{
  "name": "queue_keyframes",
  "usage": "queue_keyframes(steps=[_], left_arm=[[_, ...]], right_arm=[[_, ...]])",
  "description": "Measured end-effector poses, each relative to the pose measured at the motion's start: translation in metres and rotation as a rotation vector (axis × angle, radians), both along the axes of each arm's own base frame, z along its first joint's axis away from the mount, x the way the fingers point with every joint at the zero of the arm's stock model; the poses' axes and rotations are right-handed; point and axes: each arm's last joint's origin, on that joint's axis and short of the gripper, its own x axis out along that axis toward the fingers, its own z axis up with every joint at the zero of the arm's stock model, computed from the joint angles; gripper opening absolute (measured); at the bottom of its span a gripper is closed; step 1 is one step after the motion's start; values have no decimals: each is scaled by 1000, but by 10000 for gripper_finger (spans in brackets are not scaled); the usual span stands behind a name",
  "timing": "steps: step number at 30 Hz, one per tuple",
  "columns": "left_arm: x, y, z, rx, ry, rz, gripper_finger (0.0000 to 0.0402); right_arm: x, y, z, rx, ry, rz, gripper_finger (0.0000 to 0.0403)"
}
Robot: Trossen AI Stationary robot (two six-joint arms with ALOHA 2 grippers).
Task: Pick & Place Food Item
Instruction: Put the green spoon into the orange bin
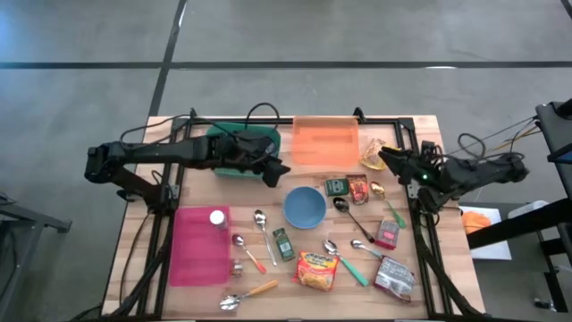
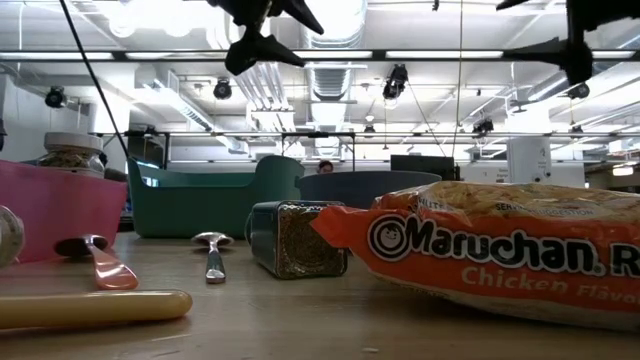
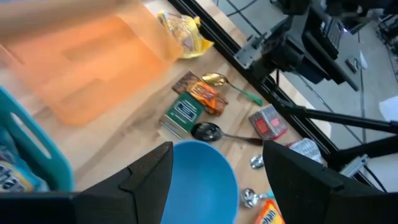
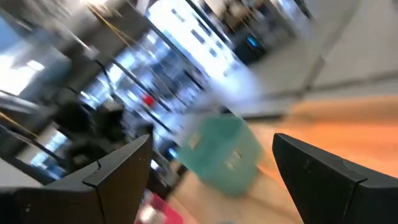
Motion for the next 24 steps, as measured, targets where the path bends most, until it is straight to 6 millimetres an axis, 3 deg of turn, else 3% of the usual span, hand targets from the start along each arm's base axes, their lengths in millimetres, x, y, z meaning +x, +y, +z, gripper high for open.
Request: queue_keyframes(steps=[5,11,18,24], left_arm=[[-2,14,0,-6,0,31,250],[-4,24,0,24,7,40,250],[-5,26,0,57,13,27,250],[-5,26,0,56,14,25,250]], right_arm=[[-9,-2,20,178,271,-79,327],[-5,3,27,370,654,-161,327],[14,14,15,474,914,-158,327],[18,16,-6,555,1058,-107,327]])
